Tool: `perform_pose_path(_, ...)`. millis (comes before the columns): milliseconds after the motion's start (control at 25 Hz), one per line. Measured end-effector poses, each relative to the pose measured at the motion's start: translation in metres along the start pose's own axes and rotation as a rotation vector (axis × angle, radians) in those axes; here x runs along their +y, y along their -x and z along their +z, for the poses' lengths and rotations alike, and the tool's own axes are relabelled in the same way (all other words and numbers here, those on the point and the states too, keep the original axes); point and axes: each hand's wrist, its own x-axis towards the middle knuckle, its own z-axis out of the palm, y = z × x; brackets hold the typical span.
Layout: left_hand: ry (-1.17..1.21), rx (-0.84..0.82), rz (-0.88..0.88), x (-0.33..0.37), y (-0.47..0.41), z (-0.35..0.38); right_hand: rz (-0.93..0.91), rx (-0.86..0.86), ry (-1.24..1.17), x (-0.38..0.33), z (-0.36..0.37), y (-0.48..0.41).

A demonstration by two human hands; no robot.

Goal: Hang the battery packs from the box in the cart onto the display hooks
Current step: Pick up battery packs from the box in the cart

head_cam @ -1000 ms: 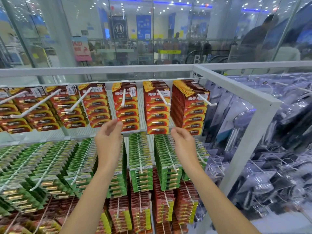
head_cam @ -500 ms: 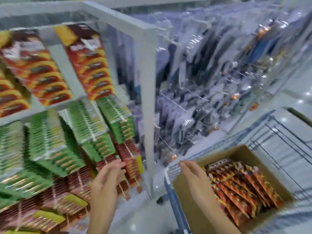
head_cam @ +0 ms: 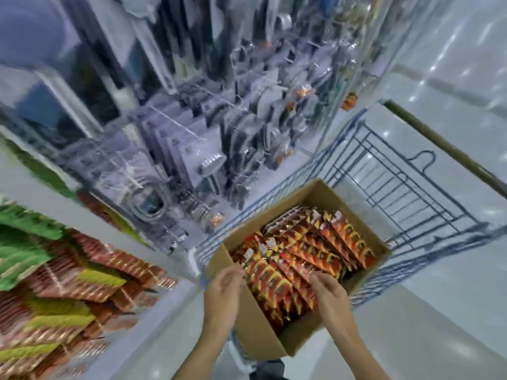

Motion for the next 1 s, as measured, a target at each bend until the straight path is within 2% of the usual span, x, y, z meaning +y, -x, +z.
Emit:
perform_pose_path(120,-0.114,-0.047,-0.158,-0.012,-0.022,0.062,0.006,-0.008,0.054,0.010,-0.022,-0.022)
perform_pose_path(320,-0.312,0.068,-0.345,-0.015,-0.060,0.119,0.004,-0.061,0.112,0.011,-0.041,-0.043)
perform_pose_path(440,-0.502,0.119,-0.358,-0.025,-0.083,0.130,0.012,-0.071,0.137,0.011,-0.046,-0.051)
perform_pose_path(600,-0.598,0.157,-0.316,-0.041,-0.104,0.135,0.032,-0.108,0.149,0.012,-0.048,-0.055)
perform_pose_path(760,-0.751,0.116,-0.425,-0.042,-0.114,0.144,0.037,-0.104,0.145,0.013,-0.054,-0.055)
perform_pose_path(840,-0.752,0.101,-0.462,-0.037,-0.116,0.150,0.036,-0.092,0.145,0.012,-0.058,-0.055)
perform_pose_path(1000,-0.463,0.208,-0.559,-0.033,-0.116,0.161,0.037,-0.064,0.144,0.014,-0.063,-0.056)
